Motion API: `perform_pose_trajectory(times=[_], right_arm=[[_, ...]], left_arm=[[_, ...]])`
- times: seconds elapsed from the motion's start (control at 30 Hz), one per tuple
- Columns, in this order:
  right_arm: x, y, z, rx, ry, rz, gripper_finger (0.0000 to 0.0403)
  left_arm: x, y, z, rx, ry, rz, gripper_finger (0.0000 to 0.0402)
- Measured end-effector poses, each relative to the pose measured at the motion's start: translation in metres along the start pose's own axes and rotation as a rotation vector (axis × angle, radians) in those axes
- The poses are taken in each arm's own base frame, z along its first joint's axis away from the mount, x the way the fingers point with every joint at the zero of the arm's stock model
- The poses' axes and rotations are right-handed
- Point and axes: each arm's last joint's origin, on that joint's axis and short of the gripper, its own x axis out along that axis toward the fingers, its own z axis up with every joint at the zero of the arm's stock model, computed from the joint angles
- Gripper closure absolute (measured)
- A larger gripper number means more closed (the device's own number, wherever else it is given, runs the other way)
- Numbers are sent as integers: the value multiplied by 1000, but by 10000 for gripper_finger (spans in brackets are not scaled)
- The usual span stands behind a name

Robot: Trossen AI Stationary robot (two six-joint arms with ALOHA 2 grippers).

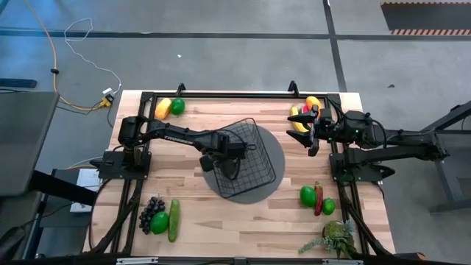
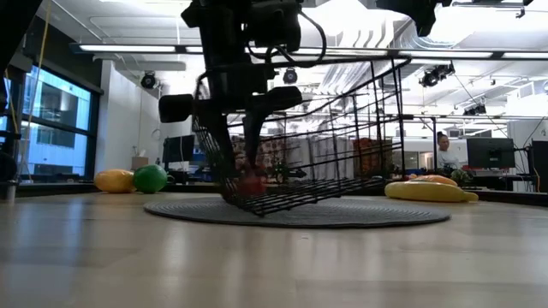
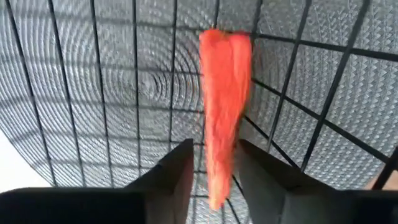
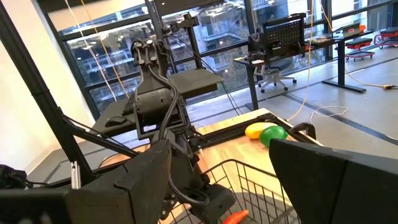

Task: Build produce basket
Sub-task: Put the red chili pepper into the black wire basket, then adjust the black wire basket

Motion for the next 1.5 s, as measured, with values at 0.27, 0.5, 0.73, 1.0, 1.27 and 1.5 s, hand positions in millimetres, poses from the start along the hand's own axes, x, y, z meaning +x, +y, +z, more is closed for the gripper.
perform_pose_trajectory(times=[0.27,0.5,0.73,1.0,1.27,1.5], right_arm=[[0,0,0,0,0,0,146],[0,0,0,0,0,0,146],[0,0,0,1,-1,1,146],[0,-2,1,40,-25,-59,146],[17,-7,-15,115,67,-192,146],[47,-28,-42,253,221,-357,207]], left_arm=[[-1,0,0,-7,7,3,226],[-14,11,2,-35,10,65,222],[-36,28,6,-92,-27,142,222],[-95,51,-7,-423,-145,306,235],[-166,39,-67,-975,-567,355,379],[-180,-7,-84,-1163,-933,543,399]])
